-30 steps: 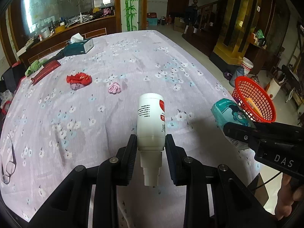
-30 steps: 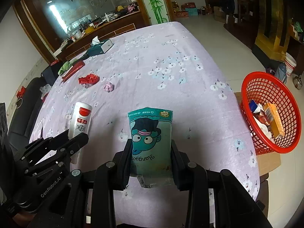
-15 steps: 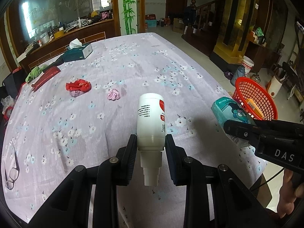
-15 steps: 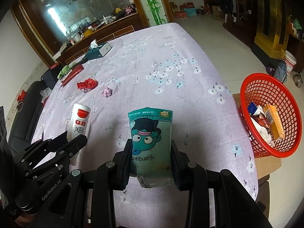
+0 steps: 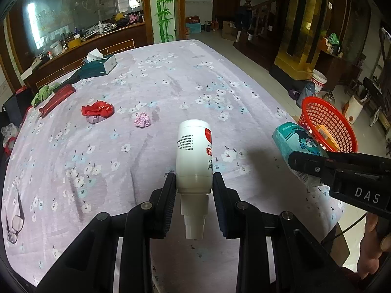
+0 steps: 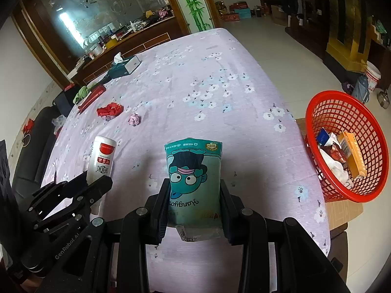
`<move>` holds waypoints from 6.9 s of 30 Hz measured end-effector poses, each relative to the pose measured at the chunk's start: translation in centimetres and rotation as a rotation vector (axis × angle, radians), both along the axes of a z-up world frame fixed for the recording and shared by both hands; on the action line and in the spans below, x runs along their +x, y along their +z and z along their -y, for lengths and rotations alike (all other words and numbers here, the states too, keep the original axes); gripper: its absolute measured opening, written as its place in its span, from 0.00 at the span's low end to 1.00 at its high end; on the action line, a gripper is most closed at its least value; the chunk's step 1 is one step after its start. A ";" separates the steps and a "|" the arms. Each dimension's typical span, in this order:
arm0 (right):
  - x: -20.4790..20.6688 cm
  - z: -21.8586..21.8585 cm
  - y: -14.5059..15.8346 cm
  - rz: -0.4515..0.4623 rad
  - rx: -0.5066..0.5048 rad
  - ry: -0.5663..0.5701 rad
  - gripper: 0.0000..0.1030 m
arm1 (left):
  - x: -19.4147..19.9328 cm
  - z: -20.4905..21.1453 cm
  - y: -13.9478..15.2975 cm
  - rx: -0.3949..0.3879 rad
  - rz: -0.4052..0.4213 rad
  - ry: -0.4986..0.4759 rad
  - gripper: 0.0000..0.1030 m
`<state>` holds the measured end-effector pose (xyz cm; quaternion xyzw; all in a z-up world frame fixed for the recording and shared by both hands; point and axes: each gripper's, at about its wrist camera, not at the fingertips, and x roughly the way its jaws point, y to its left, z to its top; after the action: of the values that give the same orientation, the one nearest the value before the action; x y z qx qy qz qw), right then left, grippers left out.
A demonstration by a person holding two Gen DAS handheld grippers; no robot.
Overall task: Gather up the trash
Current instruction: 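Carry the white bottle and teal tissue pack toward the red wastebasket, then open the right tool over the wastebasket while the left tool releases the bottle, then move both open tools back over the remaining trash on the table, then grasp the pink crumpled cloth with the right tool while the left tool grasps the red snack packet, then lift the pink cloth and red snack packet above the table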
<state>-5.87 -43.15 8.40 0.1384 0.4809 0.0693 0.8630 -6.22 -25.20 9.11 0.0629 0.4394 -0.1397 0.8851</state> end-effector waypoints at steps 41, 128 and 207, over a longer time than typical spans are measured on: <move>-0.8 27.6 3.2 0.052 0.135 -0.500 0.46 | 4.8 28.5 1.5 -0.100 -0.154 -0.501 0.28; 7.7 -8.6 -1.3 -0.160 0.107 0.038 0.30 | 23.8 -18.4 -4.5 -0.189 -0.191 0.214 0.61; -1.7 1.2 3.0 0.076 -0.147 0.016 0.30 | -0.3 0.5 2.7 -0.099 0.029 -0.008 0.24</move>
<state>-7.58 -44.39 11.45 0.0682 0.4525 0.0459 0.8880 -6.55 -25.71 11.83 0.0225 0.4186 -0.1638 0.8930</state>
